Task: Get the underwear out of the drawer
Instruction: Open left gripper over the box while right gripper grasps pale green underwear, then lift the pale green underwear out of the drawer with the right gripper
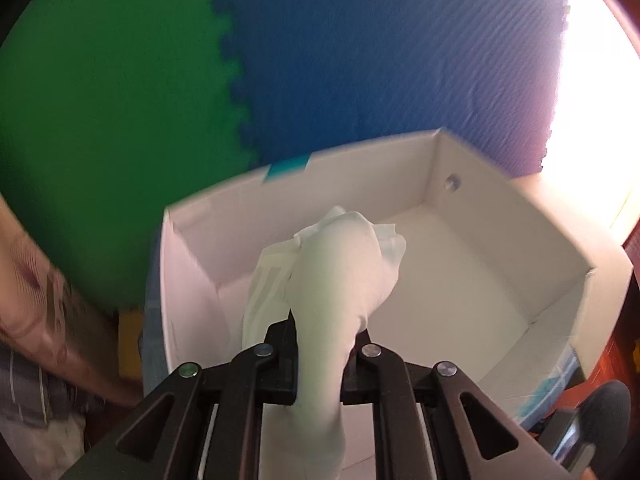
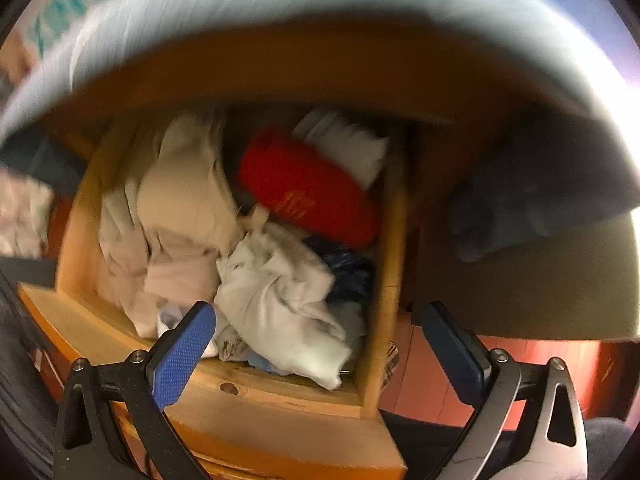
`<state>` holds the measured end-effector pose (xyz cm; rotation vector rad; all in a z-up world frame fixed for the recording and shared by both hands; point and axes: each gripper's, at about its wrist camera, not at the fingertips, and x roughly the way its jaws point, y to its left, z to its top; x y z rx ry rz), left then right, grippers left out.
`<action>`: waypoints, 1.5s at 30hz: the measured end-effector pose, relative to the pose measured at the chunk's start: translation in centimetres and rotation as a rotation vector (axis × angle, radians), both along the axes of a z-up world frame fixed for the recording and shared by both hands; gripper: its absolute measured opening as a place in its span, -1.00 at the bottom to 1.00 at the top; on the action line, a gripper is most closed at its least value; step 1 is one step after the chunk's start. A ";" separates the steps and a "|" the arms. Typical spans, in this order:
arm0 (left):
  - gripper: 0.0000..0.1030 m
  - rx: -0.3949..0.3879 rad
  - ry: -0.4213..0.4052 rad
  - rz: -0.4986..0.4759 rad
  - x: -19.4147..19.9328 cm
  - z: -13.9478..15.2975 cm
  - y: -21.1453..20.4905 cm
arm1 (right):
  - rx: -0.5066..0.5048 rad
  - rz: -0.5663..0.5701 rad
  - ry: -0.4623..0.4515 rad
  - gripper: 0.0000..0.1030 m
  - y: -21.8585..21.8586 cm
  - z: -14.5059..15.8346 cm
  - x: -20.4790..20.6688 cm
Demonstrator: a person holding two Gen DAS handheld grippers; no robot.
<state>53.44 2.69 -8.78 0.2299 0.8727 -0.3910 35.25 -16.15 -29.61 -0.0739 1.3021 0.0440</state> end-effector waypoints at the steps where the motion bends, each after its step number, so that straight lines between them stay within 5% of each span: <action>1: -0.77 0.005 0.030 0.012 0.4 -0.7 0.2 | -0.030 0.044 0.014 0.99 1.0 -0.9 0.2; 6: -0.77 0.024 0.064 0.040 0.9 -0.7 0.3 | -0.035 0.084 0.096 0.92 2.6 -4.3 1.3; 8: -0.77 0.025 0.065 0.039 0.9 -0.7 0.3 | 0.003 0.063 0.126 0.60 2.2 -5.1 1.7; 13: -0.77 0.030 0.065 0.054 1.0 -0.5 0.5 | 0.048 0.074 0.126 0.54 1.6 -4.8 1.6; 20: -0.76 0.051 0.063 0.077 1.3 -0.7 0.1 | 0.058 0.094 0.100 -0.06 2.1 -4.8 1.1; 34: -0.70 0.060 0.071 0.121 1.4 -0.6 -0.4 | 0.114 0.096 0.001 -0.14 2.1 -0.8 -0.4; 39: -0.29 0.044 0.036 0.113 0.7 0.1 -0.8 | 0.133 0.094 -0.011 -0.14 1.1 -0.6 -0.7; 40: 0.00 0.049 0.022 0.115 0.5 0.2 -0.9 | 0.138 0.089 -0.013 -0.14 0.8 -0.5 -0.7; 45: 0.10 0.000 -0.062 0.132 -0.7 2.4 -0.3 | 0.160 0.066 -0.043 -0.14 0.1 0.2 -1.1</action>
